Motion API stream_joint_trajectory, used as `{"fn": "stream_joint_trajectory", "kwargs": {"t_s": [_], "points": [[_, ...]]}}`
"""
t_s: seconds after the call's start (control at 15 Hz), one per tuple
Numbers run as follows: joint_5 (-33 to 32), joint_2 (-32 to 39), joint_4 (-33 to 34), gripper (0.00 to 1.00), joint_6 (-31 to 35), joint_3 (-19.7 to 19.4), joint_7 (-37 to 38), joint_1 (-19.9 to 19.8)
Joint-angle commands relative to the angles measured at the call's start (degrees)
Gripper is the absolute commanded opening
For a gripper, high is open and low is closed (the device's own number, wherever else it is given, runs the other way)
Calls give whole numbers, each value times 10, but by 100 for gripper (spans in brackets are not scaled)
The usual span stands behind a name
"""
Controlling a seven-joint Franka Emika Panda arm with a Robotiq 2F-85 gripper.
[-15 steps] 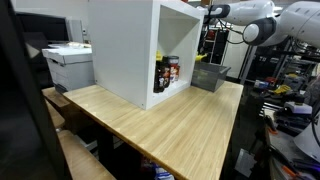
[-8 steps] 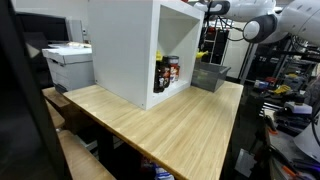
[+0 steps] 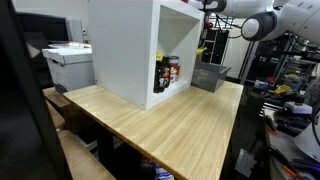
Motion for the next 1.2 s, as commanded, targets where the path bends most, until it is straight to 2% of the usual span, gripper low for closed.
{"fn": "stream_joint_trajectory", "kwargs": {"t_s": [0.0,0.73,0.87,1.13], "points": [[-17,-20,-16,12,-11,-6,-18,12],[-24,-16,-12,12,8,-14,-1,25],[-34,-12,-16,12,4,-22,-12,31],[-35,15,-3,12,4,-14,-41,29]]}}
